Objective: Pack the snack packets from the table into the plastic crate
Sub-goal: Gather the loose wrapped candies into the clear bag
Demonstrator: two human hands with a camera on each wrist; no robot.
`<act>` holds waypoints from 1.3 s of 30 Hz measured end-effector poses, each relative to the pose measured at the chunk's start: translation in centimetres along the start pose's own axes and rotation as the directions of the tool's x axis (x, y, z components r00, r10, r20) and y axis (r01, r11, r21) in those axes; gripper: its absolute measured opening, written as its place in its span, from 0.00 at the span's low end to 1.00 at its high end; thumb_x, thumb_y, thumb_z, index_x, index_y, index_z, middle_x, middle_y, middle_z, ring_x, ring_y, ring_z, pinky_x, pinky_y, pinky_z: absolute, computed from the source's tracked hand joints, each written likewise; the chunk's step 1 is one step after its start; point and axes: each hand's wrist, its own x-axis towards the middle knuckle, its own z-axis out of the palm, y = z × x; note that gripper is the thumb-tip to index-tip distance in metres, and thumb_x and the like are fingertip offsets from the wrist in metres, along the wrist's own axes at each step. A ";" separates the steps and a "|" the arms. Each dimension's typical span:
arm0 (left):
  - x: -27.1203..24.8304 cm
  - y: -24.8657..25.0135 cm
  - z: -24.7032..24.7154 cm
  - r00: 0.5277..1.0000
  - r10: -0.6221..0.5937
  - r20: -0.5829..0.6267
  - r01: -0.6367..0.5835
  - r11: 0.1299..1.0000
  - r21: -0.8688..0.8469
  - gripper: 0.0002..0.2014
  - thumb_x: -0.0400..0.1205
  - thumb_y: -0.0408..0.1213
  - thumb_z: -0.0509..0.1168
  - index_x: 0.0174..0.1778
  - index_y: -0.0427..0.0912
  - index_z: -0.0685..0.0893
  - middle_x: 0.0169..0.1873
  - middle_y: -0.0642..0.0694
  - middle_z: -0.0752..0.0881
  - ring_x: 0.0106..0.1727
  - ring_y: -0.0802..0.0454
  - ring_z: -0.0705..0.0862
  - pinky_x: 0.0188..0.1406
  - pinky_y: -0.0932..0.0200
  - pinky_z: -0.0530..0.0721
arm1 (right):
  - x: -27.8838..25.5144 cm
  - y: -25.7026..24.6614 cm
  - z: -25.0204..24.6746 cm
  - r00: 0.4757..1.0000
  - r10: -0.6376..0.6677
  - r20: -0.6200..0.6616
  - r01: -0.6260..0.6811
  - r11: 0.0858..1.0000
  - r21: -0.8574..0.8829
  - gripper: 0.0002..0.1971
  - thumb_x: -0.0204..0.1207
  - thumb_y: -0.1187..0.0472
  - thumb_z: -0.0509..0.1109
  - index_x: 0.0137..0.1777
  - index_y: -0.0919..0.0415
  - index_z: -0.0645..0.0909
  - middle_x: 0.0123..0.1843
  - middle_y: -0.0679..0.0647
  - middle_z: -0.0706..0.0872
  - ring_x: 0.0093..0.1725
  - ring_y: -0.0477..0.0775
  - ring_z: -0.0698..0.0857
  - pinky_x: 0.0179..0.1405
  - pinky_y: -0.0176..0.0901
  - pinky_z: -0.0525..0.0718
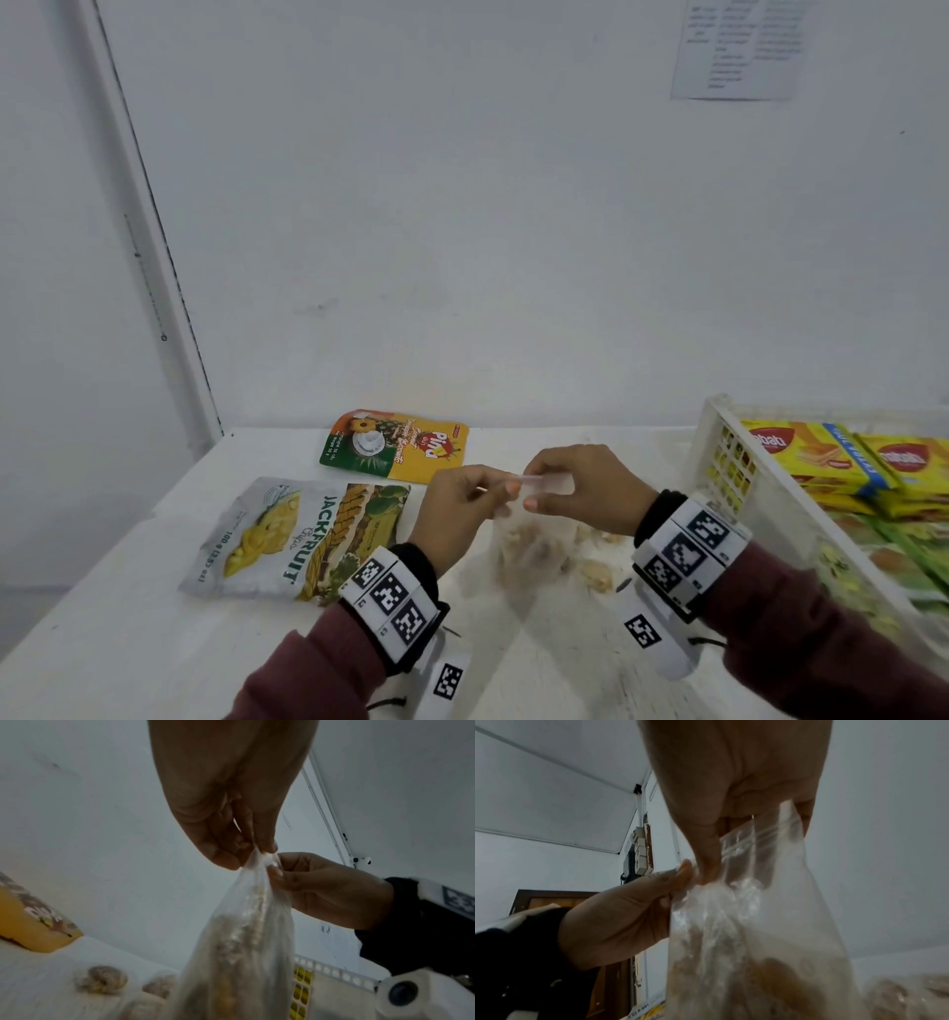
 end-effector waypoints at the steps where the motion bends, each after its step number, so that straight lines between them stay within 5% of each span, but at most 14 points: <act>1: 0.0 0.1 -0.2 1.000 0.005 0.000 -0.005 1.000 0.001 0.08 0.76 0.27 0.69 0.36 0.45 0.88 0.26 0.54 0.88 0.26 0.60 0.84 0.31 0.66 0.83 | 0.0 -0.1 0.4 1.000 -0.017 -0.003 0.017 1.000 -0.008 0.09 0.72 0.51 0.73 0.46 0.55 0.85 0.40 0.45 0.84 0.45 0.49 0.83 0.54 0.46 0.78; 7: 0.1 0.3 -1.9 0.999 -0.035 -0.017 0.035 0.999 0.029 0.08 0.73 0.25 0.72 0.31 0.41 0.87 0.25 0.52 0.87 0.27 0.57 0.86 0.30 0.68 0.81 | 0.0 -0.2 1.2 0.999 -0.018 -0.046 0.025 0.986 0.167 0.10 0.66 0.47 0.69 0.36 0.53 0.82 0.33 0.45 0.83 0.39 0.54 0.83 0.47 0.53 0.79; 9: 0.0 0.2 -2.2 0.999 -0.040 -0.006 0.040 0.998 0.048 0.06 0.73 0.26 0.72 0.32 0.39 0.87 0.27 0.47 0.88 0.27 0.56 0.86 0.31 0.68 0.80 | 0.1 -0.3 1.1 0.998 -0.028 -0.055 0.038 0.982 0.187 0.05 0.68 0.50 0.74 0.36 0.48 0.82 0.34 0.45 0.85 0.40 0.53 0.85 0.49 0.54 0.81; 12: -0.1 0.2 -2.4 1.000 -0.017 -0.022 0.019 0.998 0.065 0.06 0.73 0.29 0.73 0.31 0.41 0.87 0.32 0.39 0.89 0.29 0.53 0.86 0.34 0.64 0.82 | 0.3 -0.8 1.1 0.995 -0.038 -0.090 0.056 0.978 0.200 0.11 0.69 0.54 0.76 0.35 0.39 0.77 0.32 0.42 0.85 0.38 0.47 0.85 0.51 0.51 0.81; 16: -0.2 0.3 -2.8 0.999 0.030 -0.023 -0.027 0.994 0.104 0.08 0.73 0.28 0.72 0.30 0.43 0.86 0.25 0.52 0.87 0.26 0.58 0.84 0.33 0.64 0.82 | 0.7 -1.3 1.9 0.987 -0.073 -0.144 0.105 0.968 0.230 0.04 0.66 0.50 0.72 0.34 0.45 0.80 0.35 0.47 0.87 0.39 0.46 0.84 0.53 0.52 0.82; 20: -0.5 0.4 -3.3 0.995 0.095 0.003 -0.094 0.983 0.155 0.07 0.75 0.30 0.71 0.31 0.42 0.84 0.26 0.53 0.84 0.26 0.59 0.82 0.32 0.66 0.81 | 1.2 -1.5 2.8 0.986 -0.071 -0.153 0.098 0.979 0.178 0.05 0.68 0.48 0.68 0.35 0.44 0.77 0.35 0.35 0.80 0.40 0.36 0.80 0.62 0.49 0.70; 24: -0.7 0.2 -3.7 0.991 0.135 0.012 -0.135 0.975 0.175 0.06 0.77 0.31 0.70 0.34 0.38 0.83 0.32 0.49 0.83 0.29 0.60 0.81 0.33 0.64 0.81 | 1.5 -2.1 3.3 0.983 -0.071 -0.167 0.074 0.997 0.009 0.03 0.77 0.55 0.68 0.42 0.49 0.80 0.37 0.33 0.75 0.45 0.33 0.73 0.53 0.42 0.53; 26: -0.7 -0.1 -3.7 0.991 0.134 0.007 -0.133 0.975 0.176 0.06 0.77 0.34 0.70 0.34 0.41 0.82 0.33 0.51 0.82 0.32 0.62 0.81 0.35 0.65 0.80 | 1.5 -2.4 3.2 0.981 -0.066 -0.181 0.062 0.998 -0.027 0.04 0.77 0.53 0.69 0.41 0.46 0.80 0.36 0.32 0.76 0.48 0.36 0.73 0.47 0.41 0.51; 29: -0.9 -0.3 -3.9 0.993 0.115 0.010 -0.115 0.987 0.111 0.10 0.72 0.48 0.70 0.35 0.44 0.82 0.33 0.54 0.83 0.36 0.61 0.82 0.39 0.66 0.80 | 1.3 -2.4 2.7 0.988 -0.036 -0.149 0.034 0.999 -0.013 0.13 0.74 0.48 0.70 0.33 0.34 0.71 0.36 0.33 0.78 0.46 0.29 0.71 0.46 0.40 0.51; 33: -0.7 -0.2 -4.2 0.994 0.104 0.028 -0.106 0.991 0.076 0.10 0.74 0.49 0.66 0.37 0.46 0.80 0.35 0.54 0.85 0.40 0.56 0.84 0.44 0.60 0.80 | 0.8 -2.1 2.3 0.987 0.004 -0.161 -0.001 1.000 0.019 0.15 0.75 0.50 0.71 0.32 0.34 0.69 0.36 0.34 0.78 0.43 0.30 0.72 0.48 0.38 0.51; 35: -0.8 0.0 -4.2 0.993 0.111 0.048 -0.115 0.990 0.086 0.13 0.74 0.52 0.64 0.38 0.45 0.77 0.37 0.46 0.85 0.43 0.49 0.85 0.45 0.53 0.81 | 0.7 -2.2 2.5 0.980 0.001 -0.198 -0.001 1.000 0.003 0.16 0.77 0.53 0.69 0.32 0.36 0.69 0.35 0.33 0.78 0.42 0.30 0.72 0.48 0.38 0.50; 39: -1.0 0.3 -3.9 0.997 0.049 0.055 -0.050 0.999 0.014 0.07 0.83 0.37 0.62 0.41 0.40 0.74 0.41 0.42 0.89 0.43 0.42 0.89 0.46 0.46 0.86 | 0.4 -2.8 2.7 0.964 0.009 -0.267 -0.023 0.999 -0.049 0.13 0.77 0.51 0.69 0.33 0.37 0.70 0.36 0.30 0.77 0.43 0.28 0.71 0.48 0.37 0.49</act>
